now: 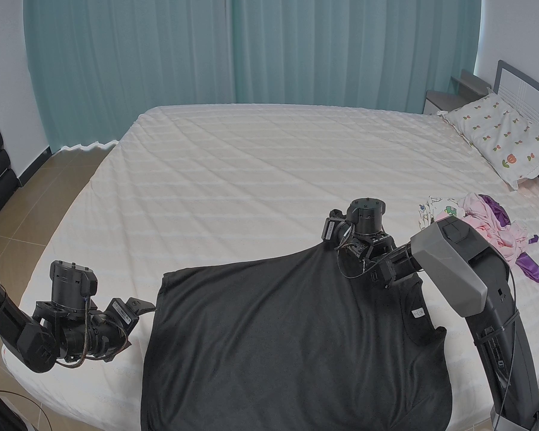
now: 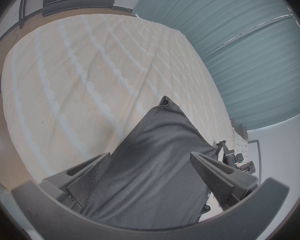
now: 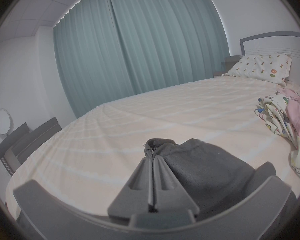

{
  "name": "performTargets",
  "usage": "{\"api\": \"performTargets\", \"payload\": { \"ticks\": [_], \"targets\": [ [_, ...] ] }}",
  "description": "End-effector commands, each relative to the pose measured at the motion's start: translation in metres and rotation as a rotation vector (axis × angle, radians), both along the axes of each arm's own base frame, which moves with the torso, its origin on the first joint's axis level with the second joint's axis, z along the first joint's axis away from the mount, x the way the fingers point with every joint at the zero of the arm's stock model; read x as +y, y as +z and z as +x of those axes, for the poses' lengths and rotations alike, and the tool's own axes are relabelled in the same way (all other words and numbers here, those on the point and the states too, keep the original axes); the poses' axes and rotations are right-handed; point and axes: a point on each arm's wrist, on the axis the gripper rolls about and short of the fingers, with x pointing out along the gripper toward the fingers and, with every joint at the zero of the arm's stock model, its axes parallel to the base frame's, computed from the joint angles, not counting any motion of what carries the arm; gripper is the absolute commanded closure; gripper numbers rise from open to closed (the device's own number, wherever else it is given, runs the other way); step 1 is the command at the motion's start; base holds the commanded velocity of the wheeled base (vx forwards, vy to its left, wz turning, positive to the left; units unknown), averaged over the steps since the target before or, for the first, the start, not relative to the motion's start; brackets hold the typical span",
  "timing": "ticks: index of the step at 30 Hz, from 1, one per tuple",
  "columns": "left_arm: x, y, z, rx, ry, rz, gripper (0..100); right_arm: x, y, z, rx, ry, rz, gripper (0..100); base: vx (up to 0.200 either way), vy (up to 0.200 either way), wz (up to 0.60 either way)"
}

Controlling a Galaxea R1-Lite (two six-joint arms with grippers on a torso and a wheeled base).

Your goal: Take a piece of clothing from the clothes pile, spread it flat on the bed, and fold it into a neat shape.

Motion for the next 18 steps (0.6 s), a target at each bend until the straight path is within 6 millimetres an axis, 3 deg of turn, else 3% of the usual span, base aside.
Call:
{"api": "performTargets", "payload": {
  "ticks": [1,4,13,14,18],
  "targets": [
    [0.0,0.0,0.0,0.001,-0.001,0.0,0,0.004,0.002,0.001,-0.018,0.006,0.007,100,0.0,0.0,0.0],
    [0.0,0.0,0.0,0.001,-0.001,0.0,0,0.007,-0.007,0.0,-0.005,0.013,-0.006,100,0.0,0.0,0.0],
    [0.0,-0.001,0.001,0.004,-0.002,0.0,0,0.007,-0.007,-0.001,0.006,0.016,-0.014,100,0.0,0.0,0.0],
    [0.0,-0.001,0.001,0.004,-0.002,0.0,0,0.008,-0.006,-0.001,-0.002,0.017,-0.01,0,0.0,0.0,0.0],
    [-0.001,0.0,0.002,-0.003,-0.001,-0.001,0,0.009,-0.001,-0.004,-0.006,0.021,-0.007,0,0.0,0.0,0.0]
  ]
}}
